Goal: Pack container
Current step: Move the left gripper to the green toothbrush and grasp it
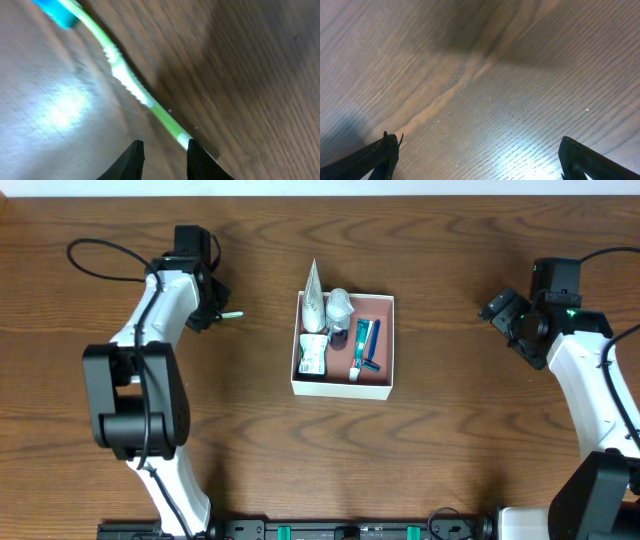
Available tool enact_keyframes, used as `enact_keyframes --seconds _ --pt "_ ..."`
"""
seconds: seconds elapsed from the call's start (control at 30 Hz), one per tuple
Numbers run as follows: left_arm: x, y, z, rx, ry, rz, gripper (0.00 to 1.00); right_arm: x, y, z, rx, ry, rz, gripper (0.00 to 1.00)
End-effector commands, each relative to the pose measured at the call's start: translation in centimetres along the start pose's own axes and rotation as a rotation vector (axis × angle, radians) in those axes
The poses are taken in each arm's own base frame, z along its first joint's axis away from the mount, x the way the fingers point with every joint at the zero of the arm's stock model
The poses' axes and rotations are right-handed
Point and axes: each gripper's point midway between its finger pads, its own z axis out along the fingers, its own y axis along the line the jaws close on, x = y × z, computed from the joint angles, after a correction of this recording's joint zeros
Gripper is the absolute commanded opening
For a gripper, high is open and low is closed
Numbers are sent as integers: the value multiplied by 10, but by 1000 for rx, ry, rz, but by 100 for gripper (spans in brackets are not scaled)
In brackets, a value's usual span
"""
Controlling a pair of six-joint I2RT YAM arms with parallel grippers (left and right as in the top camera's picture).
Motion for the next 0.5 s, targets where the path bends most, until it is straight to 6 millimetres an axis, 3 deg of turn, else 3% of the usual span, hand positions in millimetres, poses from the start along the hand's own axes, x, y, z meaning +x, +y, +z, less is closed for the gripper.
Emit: enact_keyframes --seconds 0.0,0.47 --pt "10 -4 11 25 53 -31 30 -1 -1 1 6 0 10 99" --pt "5 -10 15 49 35 -33 30 -1 -1 1 6 0 10 99"
